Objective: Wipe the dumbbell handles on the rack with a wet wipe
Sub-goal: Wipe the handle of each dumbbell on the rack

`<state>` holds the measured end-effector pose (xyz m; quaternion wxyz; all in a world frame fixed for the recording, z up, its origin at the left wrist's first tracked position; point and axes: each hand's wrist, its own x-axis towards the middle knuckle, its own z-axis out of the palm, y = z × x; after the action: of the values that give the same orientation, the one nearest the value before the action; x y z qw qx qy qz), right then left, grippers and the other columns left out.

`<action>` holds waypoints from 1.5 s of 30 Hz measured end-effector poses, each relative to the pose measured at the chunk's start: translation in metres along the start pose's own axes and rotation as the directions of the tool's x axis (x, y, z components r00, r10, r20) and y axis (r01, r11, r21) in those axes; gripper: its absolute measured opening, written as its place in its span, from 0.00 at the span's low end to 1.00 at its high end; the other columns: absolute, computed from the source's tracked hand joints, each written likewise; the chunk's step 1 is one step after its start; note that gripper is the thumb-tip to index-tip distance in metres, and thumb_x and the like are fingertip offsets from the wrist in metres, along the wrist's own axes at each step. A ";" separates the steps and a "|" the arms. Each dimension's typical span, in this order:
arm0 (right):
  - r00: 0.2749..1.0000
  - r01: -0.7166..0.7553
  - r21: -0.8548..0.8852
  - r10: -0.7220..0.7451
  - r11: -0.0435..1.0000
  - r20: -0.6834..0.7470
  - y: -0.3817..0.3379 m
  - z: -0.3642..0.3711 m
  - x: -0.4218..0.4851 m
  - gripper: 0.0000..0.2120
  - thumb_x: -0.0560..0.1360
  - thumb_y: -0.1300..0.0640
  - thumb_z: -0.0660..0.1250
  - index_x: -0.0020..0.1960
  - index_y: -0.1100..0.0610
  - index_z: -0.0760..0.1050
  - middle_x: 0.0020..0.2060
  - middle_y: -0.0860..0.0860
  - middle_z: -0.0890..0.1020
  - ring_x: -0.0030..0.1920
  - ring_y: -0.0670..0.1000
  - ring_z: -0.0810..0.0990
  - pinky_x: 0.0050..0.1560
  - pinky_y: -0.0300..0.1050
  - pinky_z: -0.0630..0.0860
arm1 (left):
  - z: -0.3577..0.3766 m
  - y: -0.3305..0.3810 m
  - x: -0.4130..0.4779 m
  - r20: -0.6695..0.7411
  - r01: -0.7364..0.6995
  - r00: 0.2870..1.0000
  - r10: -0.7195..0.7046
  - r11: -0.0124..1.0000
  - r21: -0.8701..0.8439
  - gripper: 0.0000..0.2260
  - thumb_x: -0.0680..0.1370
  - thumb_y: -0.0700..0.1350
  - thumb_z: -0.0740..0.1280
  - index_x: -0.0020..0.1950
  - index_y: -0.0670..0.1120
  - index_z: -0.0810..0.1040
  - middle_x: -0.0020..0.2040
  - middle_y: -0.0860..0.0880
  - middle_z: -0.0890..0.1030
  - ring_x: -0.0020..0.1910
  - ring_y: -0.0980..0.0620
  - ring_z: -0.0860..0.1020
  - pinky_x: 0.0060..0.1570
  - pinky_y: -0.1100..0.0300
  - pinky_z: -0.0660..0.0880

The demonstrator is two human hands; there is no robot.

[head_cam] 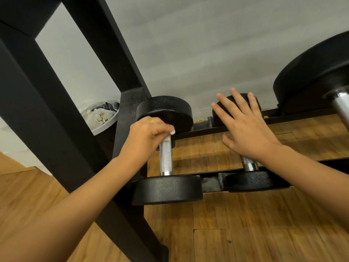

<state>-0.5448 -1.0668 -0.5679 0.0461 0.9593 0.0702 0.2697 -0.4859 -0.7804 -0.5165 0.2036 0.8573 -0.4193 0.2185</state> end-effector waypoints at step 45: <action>0.843 0.035 0.356 -0.219 0.934 0.492 0.019 -0.033 -0.029 0.28 0.83 0.49 0.57 0.81 0.50 0.54 0.81 0.44 0.44 0.78 0.44 0.33 0.77 0.45 0.41 | 0.004 -0.015 -0.009 0.562 -0.397 0.774 0.292 0.915 0.072 0.25 0.75 0.32 0.74 0.70 0.45 0.79 0.71 0.45 0.78 0.74 0.47 0.73 0.72 0.50 0.67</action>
<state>-0.5845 -1.0884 -0.5519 -0.0815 0.9829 0.1639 -0.0213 -0.4782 -0.7685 -0.5268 -0.0476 0.8069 -0.5875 0.0400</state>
